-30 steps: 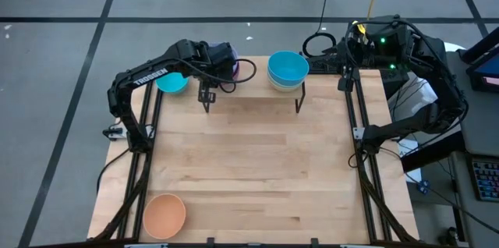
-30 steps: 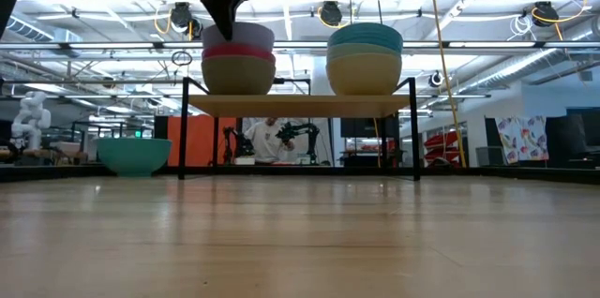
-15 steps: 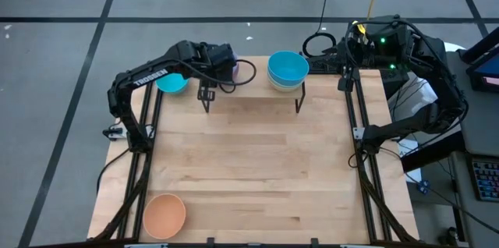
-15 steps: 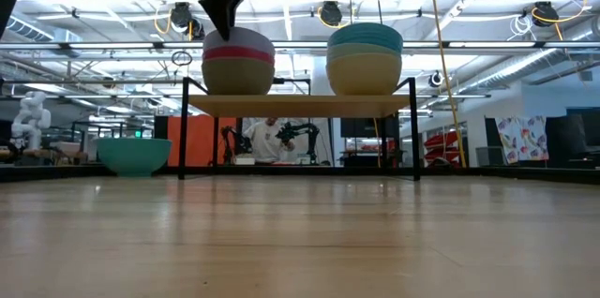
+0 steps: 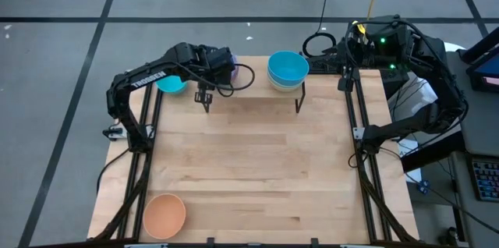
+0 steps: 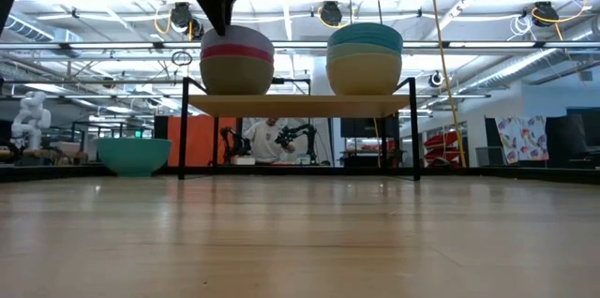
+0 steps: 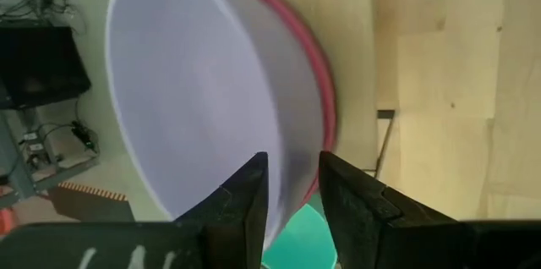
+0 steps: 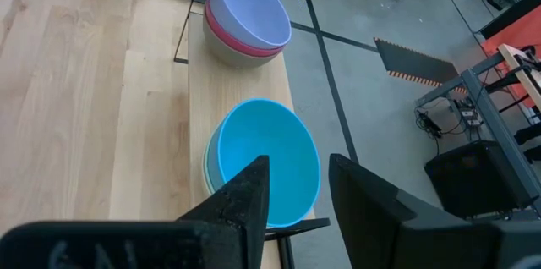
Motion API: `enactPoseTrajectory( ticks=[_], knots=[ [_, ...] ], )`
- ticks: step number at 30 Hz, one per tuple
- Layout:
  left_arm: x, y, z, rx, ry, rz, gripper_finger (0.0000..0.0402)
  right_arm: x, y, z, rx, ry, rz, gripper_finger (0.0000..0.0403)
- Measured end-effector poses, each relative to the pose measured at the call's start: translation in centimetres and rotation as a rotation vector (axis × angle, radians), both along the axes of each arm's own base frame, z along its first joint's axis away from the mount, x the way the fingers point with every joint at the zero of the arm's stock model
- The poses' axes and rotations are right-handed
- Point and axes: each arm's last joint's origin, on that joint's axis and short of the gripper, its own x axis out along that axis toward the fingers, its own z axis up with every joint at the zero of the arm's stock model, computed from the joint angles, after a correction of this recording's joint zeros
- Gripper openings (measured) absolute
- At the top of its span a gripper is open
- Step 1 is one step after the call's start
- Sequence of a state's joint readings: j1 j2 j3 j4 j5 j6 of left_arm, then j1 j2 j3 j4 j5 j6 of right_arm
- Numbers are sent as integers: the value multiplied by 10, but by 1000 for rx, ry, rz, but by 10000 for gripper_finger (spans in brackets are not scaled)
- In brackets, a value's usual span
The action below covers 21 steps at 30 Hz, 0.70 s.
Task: Place and stack bowls onto a shelf
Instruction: Stack the purple bowl on top of the red bowl on the shelf
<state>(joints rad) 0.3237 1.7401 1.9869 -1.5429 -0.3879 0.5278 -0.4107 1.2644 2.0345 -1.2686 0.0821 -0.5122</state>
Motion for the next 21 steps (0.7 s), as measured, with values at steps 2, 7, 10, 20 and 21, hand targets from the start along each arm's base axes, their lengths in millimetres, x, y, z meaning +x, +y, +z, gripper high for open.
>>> enactPoseTrajectory(
  ticks=[2, 7, 10, 20, 21],
  knots=[
    [-3, -1, 4, 18, -12, 3, 113, 0, 0, 0, 0, 0, 0, 118],
    [-12, -4, 14, 34, -49, 4, 113, 0, 0, 0, 1, -1, -1, 118],
    [-14, -4, 21, 55, -106, 2, 113, 0, 0, 0, 1, -1, -1, 118],
    [-10, -2, 31, 108, -238, -3, 110, 0, 0, 0, 2, -1, -1, 118],
    [-9, -1, 30, 112, -234, -3, 104, 0, 0, 0, 2, -1, -1, 118]
  ],
)
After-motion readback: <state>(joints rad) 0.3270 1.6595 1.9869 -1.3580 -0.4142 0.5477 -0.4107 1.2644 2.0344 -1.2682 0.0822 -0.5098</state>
